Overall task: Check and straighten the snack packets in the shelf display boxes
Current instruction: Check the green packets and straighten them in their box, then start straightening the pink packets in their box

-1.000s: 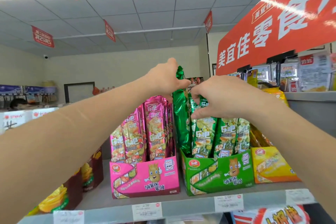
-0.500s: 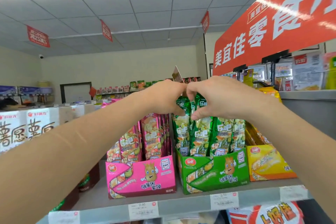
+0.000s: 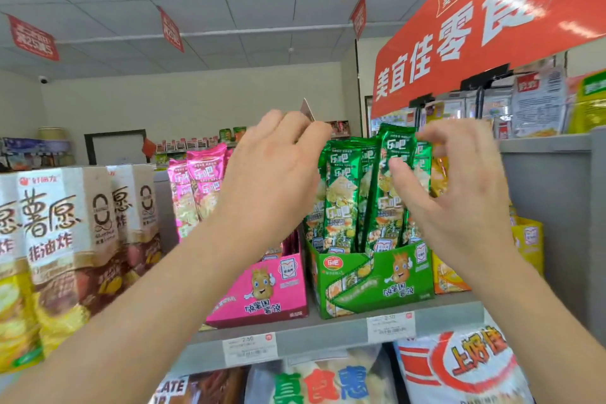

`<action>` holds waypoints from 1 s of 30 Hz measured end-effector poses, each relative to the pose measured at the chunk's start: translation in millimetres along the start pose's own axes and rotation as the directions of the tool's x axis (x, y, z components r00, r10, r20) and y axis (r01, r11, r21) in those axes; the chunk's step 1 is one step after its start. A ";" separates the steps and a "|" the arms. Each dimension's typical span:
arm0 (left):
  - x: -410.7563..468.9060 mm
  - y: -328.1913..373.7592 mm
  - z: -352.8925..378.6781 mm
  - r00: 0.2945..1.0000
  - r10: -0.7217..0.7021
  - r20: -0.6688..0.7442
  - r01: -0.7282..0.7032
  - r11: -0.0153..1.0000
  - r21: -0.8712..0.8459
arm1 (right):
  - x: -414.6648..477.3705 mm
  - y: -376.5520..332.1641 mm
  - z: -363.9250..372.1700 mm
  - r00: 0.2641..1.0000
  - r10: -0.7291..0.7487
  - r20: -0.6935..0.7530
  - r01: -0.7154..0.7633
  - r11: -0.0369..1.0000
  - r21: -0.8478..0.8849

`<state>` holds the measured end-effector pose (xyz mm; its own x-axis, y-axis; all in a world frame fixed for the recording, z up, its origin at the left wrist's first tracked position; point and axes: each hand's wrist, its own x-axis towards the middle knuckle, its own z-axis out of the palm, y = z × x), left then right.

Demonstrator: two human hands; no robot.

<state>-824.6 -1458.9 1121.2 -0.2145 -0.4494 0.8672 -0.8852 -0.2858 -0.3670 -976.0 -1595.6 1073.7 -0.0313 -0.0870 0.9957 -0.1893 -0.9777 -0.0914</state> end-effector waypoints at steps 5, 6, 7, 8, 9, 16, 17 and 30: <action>-55.0 49.4 16.4 0.908 -0.092 0.408 0.143 0.985 -0.095 | -65.1 1.8 -2.6 0.904 0.215 0.370 -0.175 0.975 -0.139; -60.4 53.6 25.1 0.888 -0.089 0.450 0.136 0.988 -0.074 | -70.8 0.6 -1.2 0.901 0.184 0.392 -0.117 0.975 -0.190; -63.2 56.5 32.1 0.876 -0.084 0.474 0.128 0.990 -0.060 | -73.1 -0.4 -0.4 0.901 0.154 0.406 -0.062 0.971 -0.230; -63.9 57.3 35.6 0.873 -0.079 0.481 0.117 0.992 -0.049 | -73.4 -0.8 -0.3 0.900 0.128 0.416 -0.018 0.966 -0.258; -63.9 56.7 38.8 0.879 -0.075 0.470 0.103 0.994 -0.032 | -73.4 -0.8 0.1 0.898 0.108 0.426 0.015 0.961 -0.275; -66.3 55.9 48.6 0.914 -0.118 0.388 0.109 0.993 0.045 | -79.2 -7.6 9.0 0.905 0.117 0.409 -0.037 0.979 -0.199; -64.2 56.7 48.8 0.912 -0.131 0.389 0.119 0.991 0.054 | -80.8 -9.4 10.7 0.913 0.126 0.388 -0.048 0.978 -0.204; -73.9 53.0 32.1 0.950 -0.016 0.312 -0.031 0.989 0.145 | -85.7 -37.0 15.6 0.994 0.095 0.050 -0.089 0.989 -0.117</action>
<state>-842.4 -1468.1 1026.8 -0.0613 -0.6862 0.7248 -0.8089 -0.3912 -0.4388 -951.1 -1554.9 992.0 -0.0004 -0.1892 0.9819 -0.2990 -0.9370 -0.1807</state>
